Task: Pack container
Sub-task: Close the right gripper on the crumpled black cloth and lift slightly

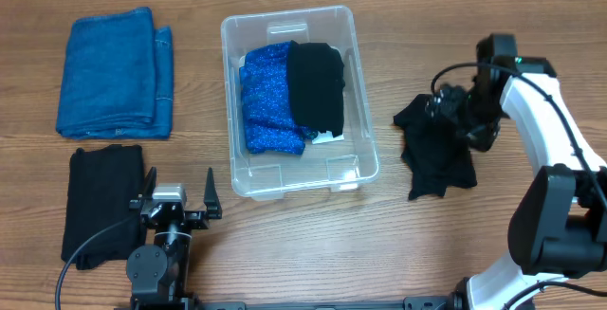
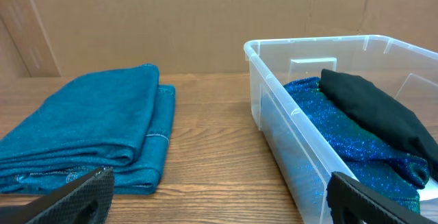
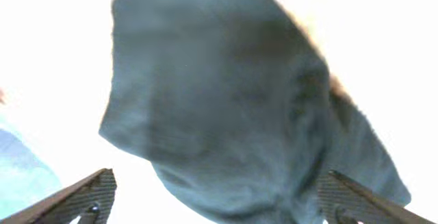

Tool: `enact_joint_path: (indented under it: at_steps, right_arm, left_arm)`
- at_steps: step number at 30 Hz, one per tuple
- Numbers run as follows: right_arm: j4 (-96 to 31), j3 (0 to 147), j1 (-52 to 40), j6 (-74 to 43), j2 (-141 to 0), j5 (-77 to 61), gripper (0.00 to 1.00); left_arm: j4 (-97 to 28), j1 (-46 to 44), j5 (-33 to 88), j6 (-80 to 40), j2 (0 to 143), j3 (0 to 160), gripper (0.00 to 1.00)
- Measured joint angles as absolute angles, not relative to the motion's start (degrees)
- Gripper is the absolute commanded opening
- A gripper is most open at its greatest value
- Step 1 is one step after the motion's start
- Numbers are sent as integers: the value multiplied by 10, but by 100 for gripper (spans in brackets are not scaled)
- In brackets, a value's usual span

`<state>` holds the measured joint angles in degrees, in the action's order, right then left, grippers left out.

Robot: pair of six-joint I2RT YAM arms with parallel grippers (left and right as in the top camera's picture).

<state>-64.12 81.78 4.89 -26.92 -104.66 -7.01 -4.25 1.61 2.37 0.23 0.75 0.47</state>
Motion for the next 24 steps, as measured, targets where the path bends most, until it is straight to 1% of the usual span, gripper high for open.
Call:
enact_joint_path:
  at_steps: [8,11,14,15,20,24]
  right_arm:
    - [-637,825,63,-236,-1044,64,100]
    - [-614,819,75,-215,-1044,79,100]
    - [-602,802,84,-158,-1044,52,100]
    - [-601,790,86,-112,-1044,17,100]
    - [-607,775,85,10,-1044,-71,100]
    - [-607,774,85,97,-1044,-103,100]
  left_arm:
    - [-43,16,24,2,8,5,100]
    - [-43,16,24,3,8,5,100]
    - [-43,16,24,3,8,5,100]
    - [-43,16,24,3,8,5,100]
    - [-43,16,24,3,8,5,100]
    - [-43,16,24,3,8,5,100]
